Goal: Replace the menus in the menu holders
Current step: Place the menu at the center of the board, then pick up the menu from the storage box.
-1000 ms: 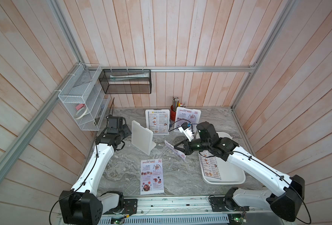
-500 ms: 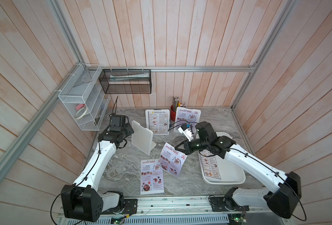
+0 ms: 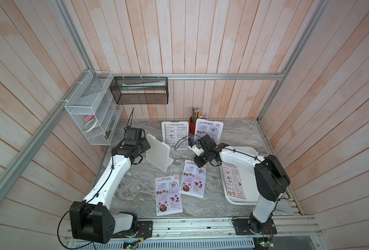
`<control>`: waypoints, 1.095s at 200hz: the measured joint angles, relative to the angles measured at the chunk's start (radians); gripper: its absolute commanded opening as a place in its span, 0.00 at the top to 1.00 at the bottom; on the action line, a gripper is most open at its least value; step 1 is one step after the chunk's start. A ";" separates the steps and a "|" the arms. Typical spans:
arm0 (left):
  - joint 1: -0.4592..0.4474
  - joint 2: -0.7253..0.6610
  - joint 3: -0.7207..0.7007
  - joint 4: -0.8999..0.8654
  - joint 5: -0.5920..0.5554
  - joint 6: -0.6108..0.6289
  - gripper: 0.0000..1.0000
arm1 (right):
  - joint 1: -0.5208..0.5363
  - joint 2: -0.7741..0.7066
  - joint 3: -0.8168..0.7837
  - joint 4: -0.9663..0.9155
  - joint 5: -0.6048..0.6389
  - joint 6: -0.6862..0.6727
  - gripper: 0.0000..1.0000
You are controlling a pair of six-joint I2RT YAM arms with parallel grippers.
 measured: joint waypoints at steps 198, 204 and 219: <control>-0.084 -0.140 -0.075 -0.195 0.026 0.029 0.32 | -0.315 -0.497 -0.168 0.217 -0.103 0.499 0.31; -0.103 -0.146 -0.049 -0.212 0.025 0.031 0.32 | -0.357 -0.526 -0.209 0.215 -0.099 0.521 0.31; -0.158 -0.155 0.018 -0.244 0.025 0.036 0.32 | -0.451 -0.578 -0.315 0.209 -0.086 0.569 0.30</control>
